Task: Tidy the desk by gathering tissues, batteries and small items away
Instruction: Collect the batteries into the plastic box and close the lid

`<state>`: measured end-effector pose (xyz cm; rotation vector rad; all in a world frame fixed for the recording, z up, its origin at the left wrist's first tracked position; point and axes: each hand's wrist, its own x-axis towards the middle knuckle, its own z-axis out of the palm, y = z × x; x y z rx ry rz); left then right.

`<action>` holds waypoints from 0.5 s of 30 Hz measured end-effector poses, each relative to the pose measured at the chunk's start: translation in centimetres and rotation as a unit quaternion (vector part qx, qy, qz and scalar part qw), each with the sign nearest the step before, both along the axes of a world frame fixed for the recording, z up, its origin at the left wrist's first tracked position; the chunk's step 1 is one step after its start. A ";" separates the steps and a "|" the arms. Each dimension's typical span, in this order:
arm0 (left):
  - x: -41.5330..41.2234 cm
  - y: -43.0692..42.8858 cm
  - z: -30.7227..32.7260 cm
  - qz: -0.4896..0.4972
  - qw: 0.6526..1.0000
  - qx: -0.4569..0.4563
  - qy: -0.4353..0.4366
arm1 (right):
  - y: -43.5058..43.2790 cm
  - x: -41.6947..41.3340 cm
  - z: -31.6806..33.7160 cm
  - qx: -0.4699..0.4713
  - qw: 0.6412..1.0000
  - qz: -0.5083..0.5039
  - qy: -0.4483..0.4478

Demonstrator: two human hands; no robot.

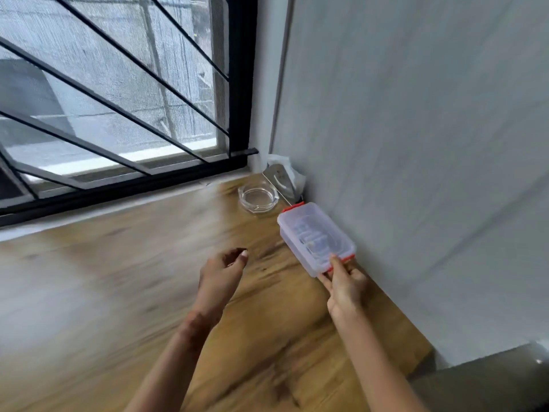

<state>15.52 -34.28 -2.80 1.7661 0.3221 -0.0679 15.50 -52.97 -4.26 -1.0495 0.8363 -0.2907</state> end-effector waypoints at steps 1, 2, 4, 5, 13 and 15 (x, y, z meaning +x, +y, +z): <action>0.1 0.0 -0.1 0.001 1.000 -0.003 0.000 | -0.2 0.3 -0.1 0.003 1.000 -0.007 0.002; 0.2 0.1 -0.2 0.002 1.000 -0.004 0.001 | -0.5 0.6 -0.1 0.005 1.000 -0.015 0.004; 0.1 0.3 -0.5 0.006 1.000 -0.008 0.007 | -1.1 1.1 -0.1 0.009 1.000 -0.027 0.009; 0.0 0.5 -0.6 0.010 1.000 -0.010 0.010 | -1.3 1.3 -0.1 0.008 0.999 -0.030 0.012; -0.7 2.4 -0.5 0.021 0.999 -0.041 0.017 | -1.3 1.3 0.1 -0.024 0.999 -0.022 0.032; -1.1 3.1 -0.4 0.030 0.998 -0.049 0.014 | -0.9 1.2 0.0 -0.056 0.997 -0.049 0.035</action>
